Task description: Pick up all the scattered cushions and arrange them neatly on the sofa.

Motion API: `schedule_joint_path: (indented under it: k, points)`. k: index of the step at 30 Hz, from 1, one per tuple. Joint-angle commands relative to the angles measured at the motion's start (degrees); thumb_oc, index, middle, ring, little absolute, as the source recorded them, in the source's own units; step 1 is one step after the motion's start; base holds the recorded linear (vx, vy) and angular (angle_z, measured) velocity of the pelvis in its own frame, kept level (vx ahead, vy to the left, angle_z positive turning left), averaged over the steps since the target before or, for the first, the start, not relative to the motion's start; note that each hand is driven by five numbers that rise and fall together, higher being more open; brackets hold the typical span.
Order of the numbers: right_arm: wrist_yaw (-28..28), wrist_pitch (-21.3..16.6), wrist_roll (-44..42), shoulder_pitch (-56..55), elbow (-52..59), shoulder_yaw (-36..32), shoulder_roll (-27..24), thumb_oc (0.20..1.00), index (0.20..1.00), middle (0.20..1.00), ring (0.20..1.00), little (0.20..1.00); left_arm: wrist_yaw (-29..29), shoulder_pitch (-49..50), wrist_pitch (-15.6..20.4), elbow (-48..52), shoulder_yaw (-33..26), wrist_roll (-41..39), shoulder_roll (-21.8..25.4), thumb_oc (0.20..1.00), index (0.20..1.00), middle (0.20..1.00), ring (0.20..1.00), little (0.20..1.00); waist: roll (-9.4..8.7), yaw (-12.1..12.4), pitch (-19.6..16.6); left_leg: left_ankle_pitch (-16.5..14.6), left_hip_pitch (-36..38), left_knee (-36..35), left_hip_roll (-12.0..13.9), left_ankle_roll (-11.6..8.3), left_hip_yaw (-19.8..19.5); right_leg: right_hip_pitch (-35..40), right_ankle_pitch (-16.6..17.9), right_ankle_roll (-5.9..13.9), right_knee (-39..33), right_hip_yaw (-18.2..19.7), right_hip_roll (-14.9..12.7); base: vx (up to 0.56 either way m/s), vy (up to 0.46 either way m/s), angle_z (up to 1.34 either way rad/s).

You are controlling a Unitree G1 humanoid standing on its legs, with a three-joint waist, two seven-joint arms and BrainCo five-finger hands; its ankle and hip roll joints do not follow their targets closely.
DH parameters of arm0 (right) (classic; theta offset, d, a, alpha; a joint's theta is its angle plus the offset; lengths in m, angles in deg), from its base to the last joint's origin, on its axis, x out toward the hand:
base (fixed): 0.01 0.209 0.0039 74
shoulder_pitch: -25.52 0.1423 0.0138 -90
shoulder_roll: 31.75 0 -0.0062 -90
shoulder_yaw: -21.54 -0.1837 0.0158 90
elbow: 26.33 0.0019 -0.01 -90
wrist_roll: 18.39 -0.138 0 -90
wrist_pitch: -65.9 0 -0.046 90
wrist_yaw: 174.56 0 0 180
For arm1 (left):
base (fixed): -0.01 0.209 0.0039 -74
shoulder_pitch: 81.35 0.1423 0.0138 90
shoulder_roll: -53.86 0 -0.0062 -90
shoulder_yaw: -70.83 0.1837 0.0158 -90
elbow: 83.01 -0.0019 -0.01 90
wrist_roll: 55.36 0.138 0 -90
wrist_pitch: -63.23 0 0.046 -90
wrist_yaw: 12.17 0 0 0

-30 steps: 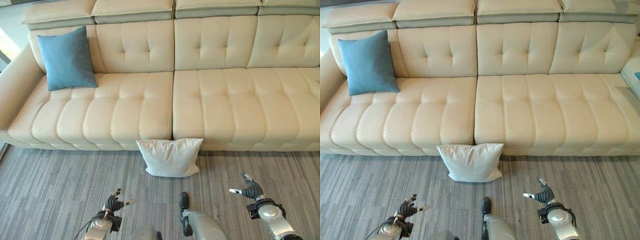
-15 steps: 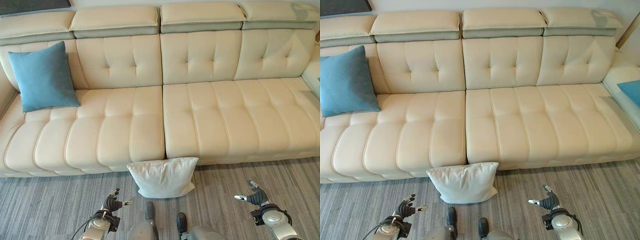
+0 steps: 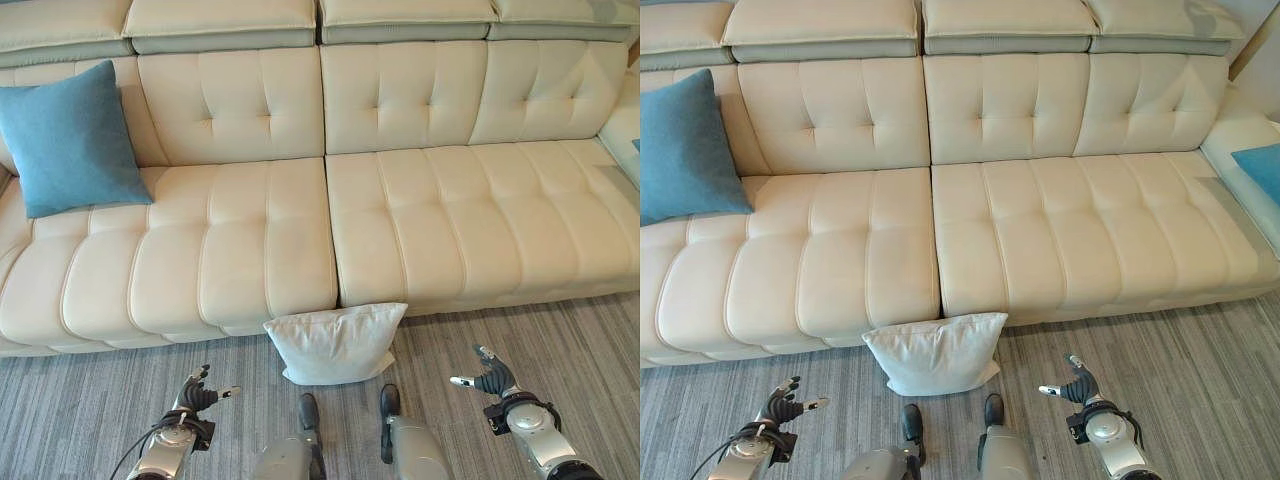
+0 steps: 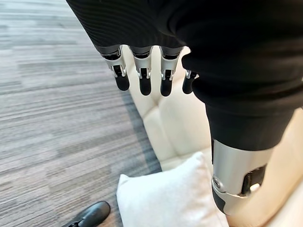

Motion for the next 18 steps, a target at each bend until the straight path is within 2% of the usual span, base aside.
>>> schedule_joint_path:
  k: [1,2,4,5,8,9,11,13,18]
  points:
    - [1.5,-1.8,1.3,3.2,2.6,2.0,-3.7,1.000,1.000,1.000,1.000,1.000,1.4,-1.9,2.5,1.1,-1.2,-4.3,1.5,1.000,1.000,1.000,1.000,1.000,-0.16,1.0,-0.3,-8.3,-4.8,11.2,0.4,-2.82,-3.6,-1.0,-0.5,0.52,0.7,-1.7,1.0,-0.04,-0.103,0.19]
    - [1.5,-1.8,1.3,3.3,2.6,2.0,-3.7,1.000,1.000,1.000,1.000,1.000,1.4,-1.9,2.5,1.1,-1.2,-4.3,1.5,1.000,1.000,1.000,1.000,1.000,-0.15,1.0,-0.4,-8.3,-5.0,11.3,0.4,-2.82,-3.7,-1.1,-0.5,0.51,0.7,-1.8,1.0,-0.10,-0.166,0.24]
    - [3.0,-2.2,0.7,7.5,1.0,4.0,-4.6,1.000,1.000,1.000,1.000,1.000,3.2,-5.5,3.6,0.8,-0.7,-8.9,1.4,1.000,1.000,1.000,1.000,1.000,-0.05,1.6,2.5,-8.4,-11.4,15.7,1.1,-3.53,-5.2,-5.9,-0.9,-0.35,3.2,-2.9,1.0,-0.18,-0.164,0.26]
    - [3.0,-2.2,0.7,7.5,1.0,4.0,-4.6,1.000,1.000,1.000,1.000,1.000,3.2,-5.6,3.7,0.8,-0.7,-8.9,1.4,1.000,1.000,1.000,1.000,1.000,-0.04,1.6,2.5,-8.5,-11.6,15.7,1.1,-3.53,-5.2,-6.0,-1.0,-0.36,3.3,-3.0,1.0,-0.16,-0.148,0.24]
    - [5.9,-2.5,-2.7,13.9,-3.1,5.2,-5.7,1.000,1.000,1.000,1.000,1.000,5.4,-11.1,5.1,0.0,0.6,-13.8,2.2,1.000,1.000,1.000,1.000,1.000,0.06,1.4,4.9,-8.6,-20.8,20.8,1.8,-4.03,-6.1,-14.8,-2.0,-1.33,7.7,-3.7,1.1,-0.11,-0.118,0.23]
    - [6.8,-2.6,-3.9,15.6,-4.3,5.1,-6.1,1.000,1.000,1.000,1.000,1.000,6.0,-12.7,5.5,0.0,1.1,-15.1,2.6,1.000,1.000,1.000,1.000,1.000,0.45,1.3,5.5,-10.2,-22.7,22.6,2.2,-4.49,-6.4,-16.8,-3.7,-1.08,9.5,-3.7,1.3,-0.06,-0.095,0.22]
    - [7.5,-2.5,-5.3,17.7,-5.6,5.5,-6.3,1.000,1.000,1.000,1.000,1.000,6.5,-14.6,5.8,-0.1,1.7,-15.9,2.9,1.000,1.000,1.000,1.000,1.000,0.58,1.1,6.0,-10.5,-25.3,24.2,2.5,-4.54,-6.4,-19.4,-4.0,-1.33,10.8,-3.8,1.4,-0.05,-0.033,0.16]
    - [9.4,-2.7,-9.6,24.1,-8.9,5.6,-7.3,1.000,1.000,1.000,1.000,1.000,7.5,-20.4,6.7,-0.4,3.1,-18.9,4.4,1.000,1.000,1.000,1.000,1.000,0.79,0.3,7.5,-10.9,-34.7,29.6,3.7,-4.77,-6.4,-29.1,-4.7,-1.74,16.6,-3.3,1.2,-0.17,-0.011,0.04]
    - [13.1,-3.9,-20.0,33.7,-14.7,3.2,-5.8,1.000,1.000,1.000,1.000,1.000,9.0,-29.4,7.4,-3.4,3.3,-24.2,6.6,1.000,1.000,1.000,1.000,1.000,1.41,-1.1,7.1,-13.3,-52.2,39.9,4.7,-4.57,-7.1,-46.2,-7.1,-2.49,27.1,-1.5,0.7,-0.07,0.003,0.08]
